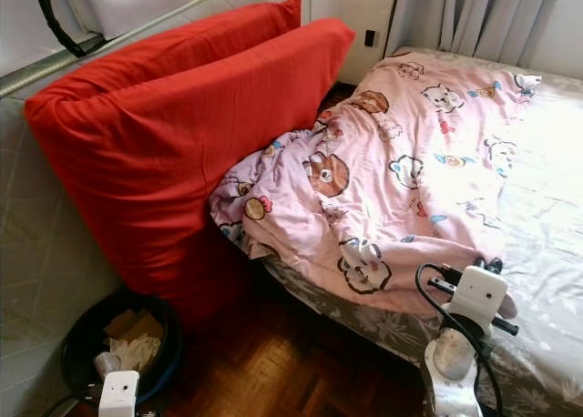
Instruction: Clean up the room
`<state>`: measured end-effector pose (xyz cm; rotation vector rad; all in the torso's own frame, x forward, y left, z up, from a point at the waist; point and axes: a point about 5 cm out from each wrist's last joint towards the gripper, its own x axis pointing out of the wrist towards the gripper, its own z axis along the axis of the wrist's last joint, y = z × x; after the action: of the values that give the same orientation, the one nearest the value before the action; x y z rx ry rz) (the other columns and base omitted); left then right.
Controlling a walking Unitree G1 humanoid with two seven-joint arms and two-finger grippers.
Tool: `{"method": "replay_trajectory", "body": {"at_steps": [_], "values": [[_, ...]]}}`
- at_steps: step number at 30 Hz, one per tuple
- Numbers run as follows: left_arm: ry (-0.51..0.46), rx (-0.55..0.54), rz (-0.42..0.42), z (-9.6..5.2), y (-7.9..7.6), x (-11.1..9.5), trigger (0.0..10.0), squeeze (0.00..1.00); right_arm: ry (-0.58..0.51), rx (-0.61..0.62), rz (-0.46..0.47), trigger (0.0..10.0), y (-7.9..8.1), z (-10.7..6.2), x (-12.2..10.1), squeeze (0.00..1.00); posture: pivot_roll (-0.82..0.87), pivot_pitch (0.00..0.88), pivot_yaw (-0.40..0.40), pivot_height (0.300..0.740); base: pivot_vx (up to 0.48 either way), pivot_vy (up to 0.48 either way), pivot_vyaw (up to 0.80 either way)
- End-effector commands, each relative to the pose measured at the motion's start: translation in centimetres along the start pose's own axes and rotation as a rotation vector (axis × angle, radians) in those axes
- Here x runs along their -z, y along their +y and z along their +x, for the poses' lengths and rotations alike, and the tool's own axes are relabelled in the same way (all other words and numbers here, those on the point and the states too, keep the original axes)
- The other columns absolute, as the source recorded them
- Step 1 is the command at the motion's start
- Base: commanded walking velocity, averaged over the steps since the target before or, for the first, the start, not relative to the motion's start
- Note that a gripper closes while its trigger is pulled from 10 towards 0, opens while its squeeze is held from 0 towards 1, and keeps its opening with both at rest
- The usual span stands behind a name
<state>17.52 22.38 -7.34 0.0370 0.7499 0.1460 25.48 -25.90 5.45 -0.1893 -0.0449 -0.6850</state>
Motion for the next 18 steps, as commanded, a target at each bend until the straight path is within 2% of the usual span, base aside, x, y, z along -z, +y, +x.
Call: {"method": "replay_trajectory", "body": {"at_steps": [1, 3, 4, 5, 6, 9, 12, 15, 18], "values": [[0.025, -0.002, 0.018, -0.2, 0.2, 0.6, 10.0, 0.00, 0.009, 0.084, -0.053, 10.0, -1.1, -0.4, 0.2, 0.00, -0.06, 0.070, 0.045, 0.740, 0.000, 0.000, 0.00], [0.025, -0.002, 0.019, -0.2, 0.2, 0.5, 10.0, 0.00, 0.098, 0.144, -0.054, 10.0, -2.1, -0.9, 1.5, 0.00, -0.07, 0.069, 0.045, 0.740, 0.000, 0.000, 0.00], [0.025, -0.002, 0.019, -0.2, 0.2, 0.5, 10.0, 0.00, 0.199, 0.172, -0.007, 10.0, -2.5, -1.5, 2.9, 0.00, -0.07, 0.068, 0.044, 0.740, 0.000, 0.000, 0.00], [0.025, -0.002, 0.019, -0.2, 0.2, 0.5, 10.0, 0.00, 0.199, 0.172, -0.007, 10.0, -2.5, -1.5, 2.9, 0.00, -0.07, 0.068, 0.044, 0.740, 0.000, 0.000, 0.00], [0.025, -0.002, 0.021, -0.2, 0.2, 0.5, 10.0, 0.00, 0.338, 0.188, 0.090, 10.0, -2.6, -2.3, 4.8, 0.00, -0.07, 0.069, 0.045, 0.740, 0.000, 0.000, 0.00], [0.024, -0.001, 0.023, -0.1, 0.1, 0.5, 10.0, 0.00, 0.501, 0.157, 0.162, 10.0, -2.3, -3.7, 7.1, 0.00, -0.06, 0.067, 0.043, 0.740, 0.000, 0.000, 0.00], [0.023, -0.004, 0.020, -0.2, 0.1, 0.5, 10.0, 0.00, 0.590, 0.177, 0.181, 10.0, -2.5, -4.7, 8.2, 0.00, -0.06, 0.066, 0.042, 0.740, 0.000, 0.000, 0.00], [0.023, -0.005, 0.020, -0.2, 0.1, 0.5, 10.0, 0.00, 0.622, 0.183, 0.178, 10.0, -2.7, -5.1, 8.6, 0.00, -0.06, 0.066, 0.043, 0.740, 0.000, 0.000, 0.00], [0.024, -0.005, 0.023, -0.2, 0.2, 0.5, 10.0, 0.00, 0.667, 0.135, 0.184, 10.0, -2.5, -5.4, 9.3, 0.00, -0.07, 0.067, 0.045, 0.740, 0.000, 0.000, 0.00]]}}
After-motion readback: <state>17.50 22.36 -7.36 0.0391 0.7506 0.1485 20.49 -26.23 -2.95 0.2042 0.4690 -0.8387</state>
